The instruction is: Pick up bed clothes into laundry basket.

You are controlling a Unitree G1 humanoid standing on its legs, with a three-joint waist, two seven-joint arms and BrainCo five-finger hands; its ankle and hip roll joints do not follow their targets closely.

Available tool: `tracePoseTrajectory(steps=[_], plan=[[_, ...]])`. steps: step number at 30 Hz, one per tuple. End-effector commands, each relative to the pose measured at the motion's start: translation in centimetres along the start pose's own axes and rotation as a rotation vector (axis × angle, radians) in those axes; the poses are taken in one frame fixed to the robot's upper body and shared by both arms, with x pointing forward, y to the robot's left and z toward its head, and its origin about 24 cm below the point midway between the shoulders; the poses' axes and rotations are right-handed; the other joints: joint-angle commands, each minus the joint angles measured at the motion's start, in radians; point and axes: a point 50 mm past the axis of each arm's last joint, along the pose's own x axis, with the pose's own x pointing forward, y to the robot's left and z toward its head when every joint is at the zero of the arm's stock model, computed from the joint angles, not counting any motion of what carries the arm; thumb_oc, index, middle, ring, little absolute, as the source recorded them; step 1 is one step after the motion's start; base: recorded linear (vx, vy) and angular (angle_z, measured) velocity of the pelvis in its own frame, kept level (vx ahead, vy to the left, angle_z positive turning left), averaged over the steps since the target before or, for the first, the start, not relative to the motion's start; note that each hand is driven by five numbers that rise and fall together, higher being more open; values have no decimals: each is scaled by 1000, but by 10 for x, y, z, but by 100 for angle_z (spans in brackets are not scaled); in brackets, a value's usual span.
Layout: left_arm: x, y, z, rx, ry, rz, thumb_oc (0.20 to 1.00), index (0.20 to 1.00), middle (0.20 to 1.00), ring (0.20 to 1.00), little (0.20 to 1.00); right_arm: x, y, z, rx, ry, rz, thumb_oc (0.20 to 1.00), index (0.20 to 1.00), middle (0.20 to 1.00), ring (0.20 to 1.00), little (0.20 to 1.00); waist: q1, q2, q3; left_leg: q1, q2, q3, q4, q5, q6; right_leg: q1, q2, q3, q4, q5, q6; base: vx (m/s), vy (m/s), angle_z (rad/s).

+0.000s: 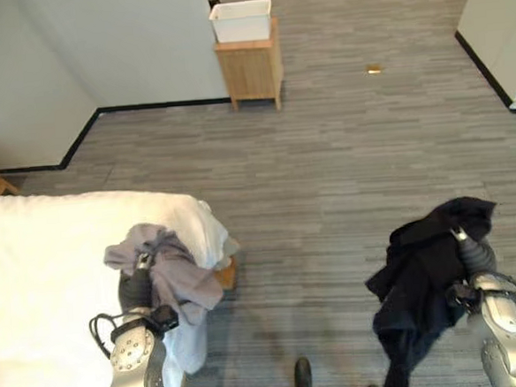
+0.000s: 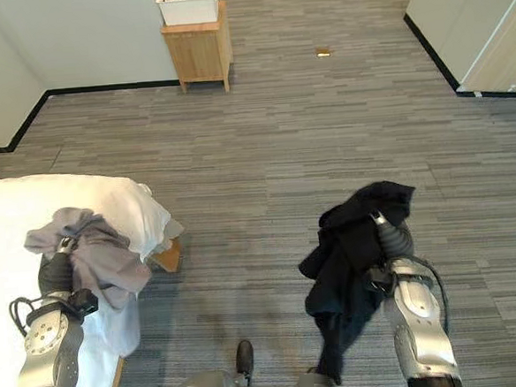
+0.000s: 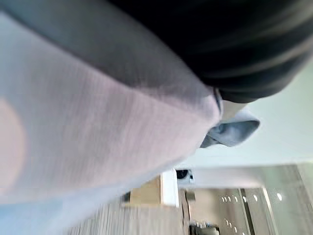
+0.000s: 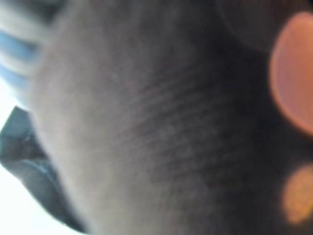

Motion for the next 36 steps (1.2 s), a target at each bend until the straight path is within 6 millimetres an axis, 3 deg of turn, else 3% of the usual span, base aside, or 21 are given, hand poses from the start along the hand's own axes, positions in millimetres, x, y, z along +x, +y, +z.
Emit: tracePoseTrajectory(steps=[1, 4, 6, 7, 8, 11, 12, 14, 15, 16, 17, 20, 21, 24, 26, 27, 30, 32, 34, 35, 36], plan=[[11, 4, 45, -53, -218, 13, 200, 200, 200, 200, 200, 9, 0, 29, -16, -160, -1, 200, 200, 200, 200, 200, -15, 13, 17, 62, 47, -40, 16, -79, -54, -76, 51, -9, -37, 120, -30, 266, 27, 5], [14, -3, 53, -54, -250, -25, 200, 200, 200, 200, 200, 4, -11, 28, -2, -159, -51, 200, 200, 200, 200, 200, -63, 9, 35, 106, 52, -72, 0, -121, -75, -154, 86, -18, -237, 120, -36, 321, -81, 8], [18, -9, 55, -33, -255, -43, 200, 200, 200, 200, 200, 3, -15, 29, 25, -168, -85, 200, 200, 200, 200, 200, -94, 3, 38, 145, 66, -90, -6, -157, -93, -164, 98, -7, -381, 154, -27, 530, -192, 38], [22, -12, 57, -10, -263, -45, 200, 200, 200, 200, 200, 3, -10, 29, 49, -181, -78, 200, 200, 200, 200, 200, -117, -6, 32, 195, 87, -94, -9, -189, -115, -212, 81, -28, -498, 197, -10, 514, -185, 62], [22, -12, 57, -9, -264, -45, 200, 200, 200, 200, 200, 3, -10, 29, 50, -182, -78, 200, 200, 200, 200, 200, -120, 3, 32, 198, 98, -97, -10, -194, -117, -198, 90, -36, -519, 206, -11, 550, -205, 32], [23, -17, 55, -10, -260, -52, 200, 200, 200, 200, 200, 3, -2, 30, 61, -188, -37, 200, 200, 200, 200, 200, -145, -1, 12, 259, 127, -96, 30, -243, -146, -204, 56, -90, -534, 239, 6, 562, -232, 19], [21, -16, 55, -21, -260, -52, 200, 200, 200, 200, 200, 4, 3, 30, 66, -181, -6, 200, 200, 200, 200, 200, -134, 0, -5, 271, 137, -92, 74, -225, -164, -183, 44, -139, -519, 246, 0, 492, -234, 11], [17, -16, 43, -62, -212, -41, 200, 200, 200, 200, 200, 10, 9, 22, 103, -145, 16, 200, 200, 200, 200, 200, -128, 23, -29, 238, 176, -60, 277, -66, -201, -120, 86, -181, -482, 225, -49, 674, -321, -13], [16, -14, 39, -93, -192, -30, 200, 200, 200, 200, 200, 11, 11, 21, 147, -139, 32, 200, 200, 200, 200, 200, -124, 16, -34, 191, 176, -52, 421, 30, -215, -86, 89, -200, -482, 207, -74, 378, -196, -46], [16, -14, 39, -93, -192, -30, 200, 200, 200, 200, 200, 11, 11, 21, 147, -139, 32, 200, 200, 200, 200, 200, -126, 15, -35, 189, 174, -54, 421, 31, -214, -87, 87, -201, -483, 207, -74, 573, -392, -41], [14, -13, 36, -125, -176, -36, 200, 200, 200, 200, 200, 10, 11, 17, 172, -113, 49, 200, 200, 200, 200, 200, -98, -11, -14, 81, 180, 1, 697, 107, -230, 6, 95, -204, -499, 161, -121, 376, -273, -13], [14, -11, 39, -105, -186, -36, 200, 200, 200, 200, 200, 8, 7, 14, 117, -93, 60, 200, 200, 200, 200, 200, -77, -33, 3, 28, 185, 24, 783, 110, -222, 52, 96, -203, -510, 131, -142, 458, -302, -2], [16, -15, 41, -111, -190, -51, 200, 200, 200, 200, 200, 7, -2, 14, 75, -76, 21, 200, 200, 200, 200, 200, -35, -46, 38, -101, 196, 72, 816, 73, -214, 145, 104, -187, -532, 89, -148, 461, -222, -32], [16, -25, 35, -144, -160, -86, 200, 200, 200, 200, 200, 5, -5, 14, 121, -84, -4, 200, 200, 200, 200, 200, 3, -38, 49, -248, 209, 108, 670, 61, -210, 234, 94, -169, -562, 51, -134, 563, -116, -19], [13, -31, 29, -149, -137, -111, 200, 200, 200, 200, 200, 1, -12, 15, 76, -86, -27, 200, 200, 200, 200, 200, 16, -13, 33, -275, 199, 128, 442, 76, -208, 277, 96, -172, -575, 16, -120, 728, 56, -30], [10, -32, 21, -152, -104, -113, 200, 200, 200, 200, 200, 0, -12, 16, 41, -88, -20, 200, 200, 200, 200, 200, 39, 19, 14, -290, 182, 105, 210, 108, -207, 323, 121, -165, -585, -12, -105, 674, 85, -15], [5, -31, 13, -136, -77, -103, 200, 200, 200, 200, 200, 2, -11, 16, 19, -84, -5, 200, 200, 200, 200, 200, 56, 18, -1, -286, 163, 113, -5, 165, -223, 394, 113, -163, -597, -45, -88, 601, 48, 0], [3, -26, 10, -124, -67, -89, 200, 200, 200, 200, 200, 5, -9, 16, 9, -80, 7, 200, 200, 200, 200, 200, 66, 17, -23, -294, 170, 140, -9, 193, -232, 447, 100, -147, -600, -56, -74, 648, 55, -35], [0, -17, 9, -128, -68, -63, 200, 200, 200, 200, 200, 4, -1, 14, 11, -68, 44, 200, 200, 200, 200, 200, 82, 13, -56, -252, 164, 159, 0, 198, -213, 480, 75, -134, -585, -77, -57, 693, 116, -46], [0, -14, 12, -115, -84, -51, 200, 200, 200, 200, 200, 6, 3, 13, 9, -74, 55, 200, 200, 200, 200, 200, 104, -7, -76, -247, 138, 159, 45, 179, -181, 479, 28, -136, -506, -44, -37, 542, 134, -17], [0, -14, 12, -113, -84, -51, 200, 200, 200, 200, 200, 6, 3, 13, 10, -74, 55, 200, 200, 200, 200, 200, 107, -12, -79, -251, 134, 164, 51, 174, -178, 473, 20, -133, -499, -49, -33, 596, 177, 16]])
